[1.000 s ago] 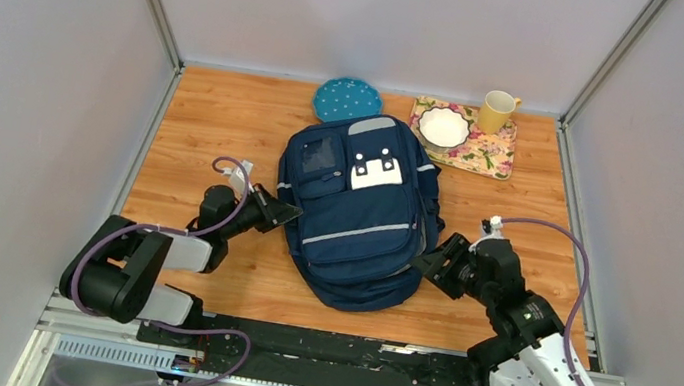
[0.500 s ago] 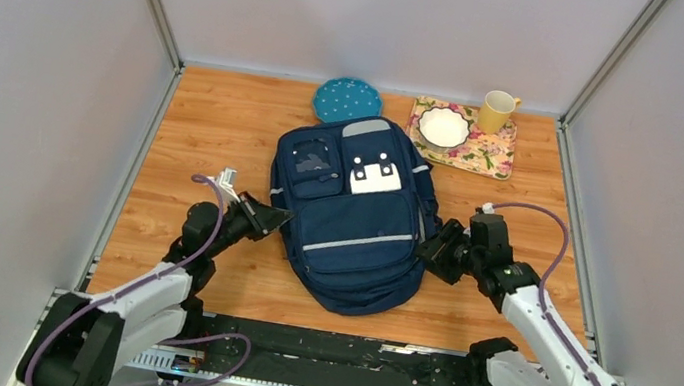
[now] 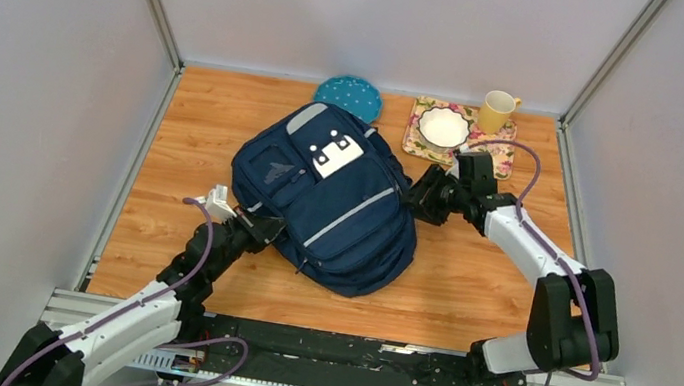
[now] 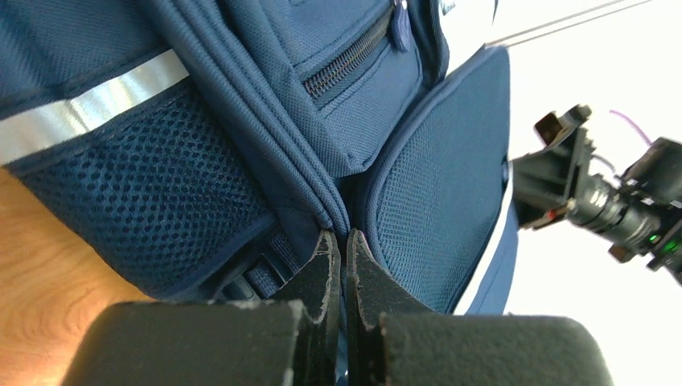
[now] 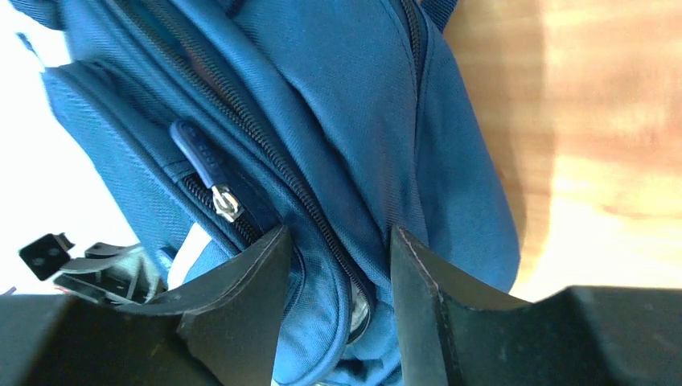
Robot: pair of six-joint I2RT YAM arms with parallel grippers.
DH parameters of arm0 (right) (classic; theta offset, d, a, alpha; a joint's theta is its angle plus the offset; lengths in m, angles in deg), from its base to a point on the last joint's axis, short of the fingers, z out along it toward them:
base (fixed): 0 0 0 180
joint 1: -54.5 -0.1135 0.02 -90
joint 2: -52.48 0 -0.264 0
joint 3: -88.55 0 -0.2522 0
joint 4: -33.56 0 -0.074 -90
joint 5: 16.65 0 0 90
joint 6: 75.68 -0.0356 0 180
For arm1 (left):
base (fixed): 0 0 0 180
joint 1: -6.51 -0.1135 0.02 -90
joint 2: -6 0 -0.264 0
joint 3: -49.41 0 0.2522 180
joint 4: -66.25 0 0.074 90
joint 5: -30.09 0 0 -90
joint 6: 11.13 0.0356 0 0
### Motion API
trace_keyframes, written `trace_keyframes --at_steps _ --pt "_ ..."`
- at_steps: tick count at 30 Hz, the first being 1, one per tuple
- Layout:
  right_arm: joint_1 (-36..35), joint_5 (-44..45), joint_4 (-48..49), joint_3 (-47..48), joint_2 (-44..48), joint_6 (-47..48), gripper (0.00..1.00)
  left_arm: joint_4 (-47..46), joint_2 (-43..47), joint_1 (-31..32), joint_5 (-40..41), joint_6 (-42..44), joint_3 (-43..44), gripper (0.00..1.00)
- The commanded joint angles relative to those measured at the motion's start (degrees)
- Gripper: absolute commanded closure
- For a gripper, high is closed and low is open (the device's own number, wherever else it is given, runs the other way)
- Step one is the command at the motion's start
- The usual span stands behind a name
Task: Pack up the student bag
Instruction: Adjust the student bag at the center of the board.
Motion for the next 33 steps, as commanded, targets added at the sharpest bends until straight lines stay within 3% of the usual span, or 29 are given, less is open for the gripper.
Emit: trace_keyframes --at_steps 1,7,9,11,14,17,20,24,30,33 --pt "-1.03 -10.84 4.34 8.91 -1.91 6.48 0.48 -3.72 0.11 5.57 -1.89 -3.51 -0.37 1.00" --pt "2.22 -10.32 -4.71 14.45 -4.21 11.86 0.48 -1.88 1.06 10.83 5.37 -5.53 0.50 1.00" --pt "3.36 -1.91 -9.70 15.41 -1.76 13.97 0.48 -1.96 1.86 13.03 7.50 -5.53 0.51 1.00" --pt "3.98 7.73 -12.80 15.68 3.69 15.55 0.47 -1.61 2.47 13.65 9.27 -5.54 0.86 1.00" --pt "4.07 13.84 -16.59 13.93 13.24 16.08 0.46 -1.35 2.30 13.83 9.45 -5.53 1.82 1.00" --pt "3.81 13.26 -17.99 9.89 22.99 14.86 0.46 -0.82 1.42 14.18 9.45 -5.27 3.32 1.00" --pt "-2.49 12.79 -16.87 4.36 33.28 11.53 0.46 -1.78 0.28 14.80 9.36 -5.53 4.02 1.00" --pt "-19.86 15.26 -12.30 -5.13 40.69 0.11 0.49 -2.66 -1.30 15.85 9.36 -5.53 4.81 1.00" --pt "-43.08 28.78 -2.37 -13.58 37.48 -11.33 0.56 -2.40 -1.04 16.73 10.32 -5.53 4.82 1.00" --pt "-48.21 32.83 0.10 -12.28 32.20 -12.74 0.57 -2.40 -0.69 16.73 10.24 -5.62 4.55 1.00"
